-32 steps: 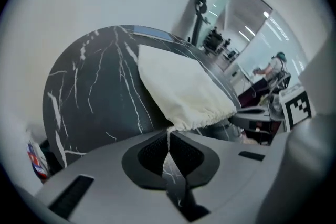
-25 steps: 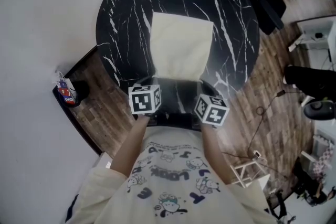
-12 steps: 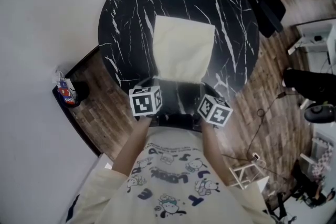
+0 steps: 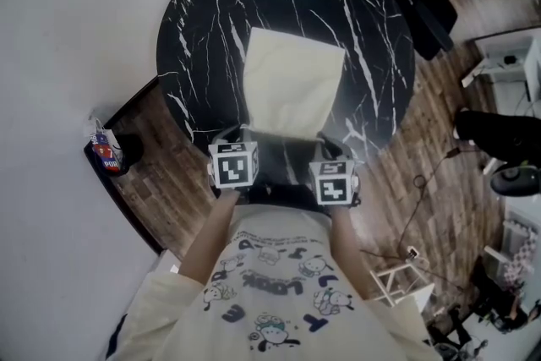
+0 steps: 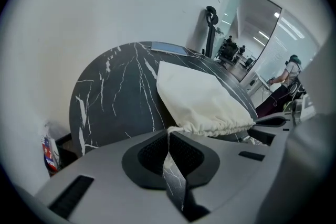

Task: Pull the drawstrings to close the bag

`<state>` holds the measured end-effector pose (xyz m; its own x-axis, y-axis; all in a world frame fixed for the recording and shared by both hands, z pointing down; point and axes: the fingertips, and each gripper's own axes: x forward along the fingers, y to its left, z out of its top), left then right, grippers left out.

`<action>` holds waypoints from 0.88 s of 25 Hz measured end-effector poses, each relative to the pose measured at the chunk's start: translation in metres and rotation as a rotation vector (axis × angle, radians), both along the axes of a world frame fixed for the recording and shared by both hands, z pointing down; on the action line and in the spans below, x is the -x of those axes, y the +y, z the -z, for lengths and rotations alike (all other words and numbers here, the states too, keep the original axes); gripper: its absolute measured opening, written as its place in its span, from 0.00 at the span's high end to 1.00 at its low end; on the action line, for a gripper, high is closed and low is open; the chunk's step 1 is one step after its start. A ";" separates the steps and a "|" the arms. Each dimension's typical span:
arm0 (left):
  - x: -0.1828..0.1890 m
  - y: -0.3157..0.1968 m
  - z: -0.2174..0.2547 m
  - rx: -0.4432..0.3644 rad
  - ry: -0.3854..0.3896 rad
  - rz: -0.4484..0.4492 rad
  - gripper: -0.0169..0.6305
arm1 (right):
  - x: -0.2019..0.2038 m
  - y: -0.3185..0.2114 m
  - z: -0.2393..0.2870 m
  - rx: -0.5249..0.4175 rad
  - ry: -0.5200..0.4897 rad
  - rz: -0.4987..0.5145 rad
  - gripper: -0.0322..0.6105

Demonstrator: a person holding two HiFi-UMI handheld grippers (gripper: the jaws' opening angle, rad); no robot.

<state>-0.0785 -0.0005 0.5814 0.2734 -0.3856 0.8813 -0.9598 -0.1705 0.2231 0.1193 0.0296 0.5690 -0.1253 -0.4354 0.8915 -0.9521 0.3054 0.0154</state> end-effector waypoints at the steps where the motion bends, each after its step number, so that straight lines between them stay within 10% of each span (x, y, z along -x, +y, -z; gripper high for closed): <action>1: -0.001 0.000 -0.001 0.006 0.024 0.018 0.90 | -0.003 -0.003 0.001 0.002 -0.087 -0.097 0.91; 6: -0.006 0.000 -0.001 0.031 0.073 0.070 0.90 | -0.018 -0.009 0.001 0.010 -0.391 -0.491 0.91; 22: 0.003 -0.008 -0.009 0.047 0.144 0.247 0.91 | -0.037 -0.008 -0.007 -0.029 -0.501 -0.745 0.91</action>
<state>-0.0814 -0.0087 0.5903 0.3000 -0.4152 0.8588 -0.9288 0.0783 0.3623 0.1565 0.0220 0.5756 -0.1725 -0.5806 0.7957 -0.8004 -0.3882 -0.4568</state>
